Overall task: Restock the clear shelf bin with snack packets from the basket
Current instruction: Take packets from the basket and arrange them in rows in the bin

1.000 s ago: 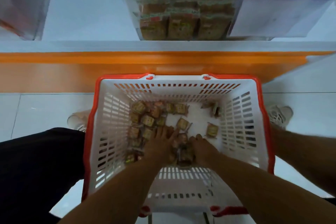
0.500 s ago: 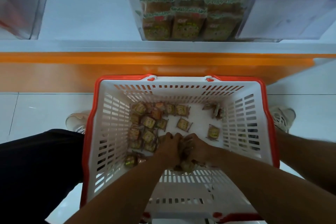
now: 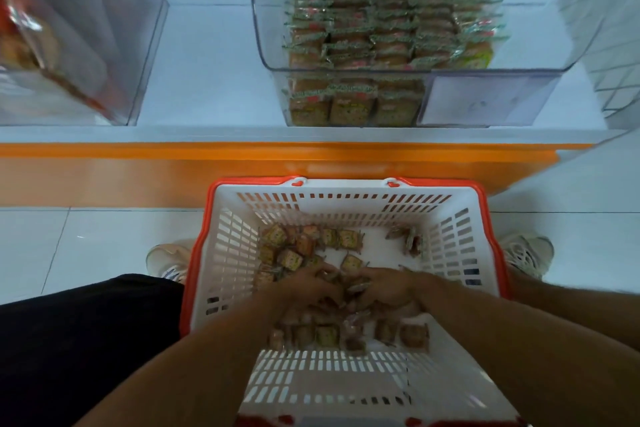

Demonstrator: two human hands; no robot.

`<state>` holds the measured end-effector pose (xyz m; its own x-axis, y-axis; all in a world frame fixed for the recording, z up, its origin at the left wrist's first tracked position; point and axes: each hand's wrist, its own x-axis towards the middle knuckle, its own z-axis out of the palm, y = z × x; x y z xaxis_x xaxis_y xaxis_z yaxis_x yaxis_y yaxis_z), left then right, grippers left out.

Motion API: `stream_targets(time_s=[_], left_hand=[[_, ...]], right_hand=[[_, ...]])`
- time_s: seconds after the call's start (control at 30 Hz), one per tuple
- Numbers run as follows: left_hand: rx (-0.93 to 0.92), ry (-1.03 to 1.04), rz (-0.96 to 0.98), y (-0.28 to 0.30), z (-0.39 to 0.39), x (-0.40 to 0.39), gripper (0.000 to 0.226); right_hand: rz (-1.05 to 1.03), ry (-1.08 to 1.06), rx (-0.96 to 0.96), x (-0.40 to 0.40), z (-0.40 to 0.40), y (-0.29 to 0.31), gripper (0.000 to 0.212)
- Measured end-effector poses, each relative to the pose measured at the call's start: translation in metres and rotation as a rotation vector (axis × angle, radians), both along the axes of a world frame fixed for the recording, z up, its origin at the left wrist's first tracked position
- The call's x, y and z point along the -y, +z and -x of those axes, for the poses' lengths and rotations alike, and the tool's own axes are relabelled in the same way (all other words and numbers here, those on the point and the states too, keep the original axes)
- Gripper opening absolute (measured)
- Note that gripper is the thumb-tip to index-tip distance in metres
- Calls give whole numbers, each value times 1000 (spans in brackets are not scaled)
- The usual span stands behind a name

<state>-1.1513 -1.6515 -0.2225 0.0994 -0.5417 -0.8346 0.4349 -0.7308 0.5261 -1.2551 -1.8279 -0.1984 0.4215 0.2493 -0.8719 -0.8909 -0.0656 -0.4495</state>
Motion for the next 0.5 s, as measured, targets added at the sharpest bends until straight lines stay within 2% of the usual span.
stream_targets(time_s=[0.1,0.17,0.23,0.33,0.4,0.5], left_hand=[[-38,40,57,35,-15,4,20],[-104,106,117,69,-26,4,20],[-185,192,177,108,-34,3,8],[-251,179,307,164,-47,3,38],[-259,166,381,203,-51,6,44],[-203,234,454,254,-50,12,47]], right_hand=[[-187,-180,-48,10,-13,50,41],[-161,-202,8,7,-22,93,44],[-102,-257,84,1,-25,139,47],[-65,-281,216,-8,-19,207,37],[-53,-314,307,-7,-12,247,38],[40,-330,447,-2,-4,290,53]])
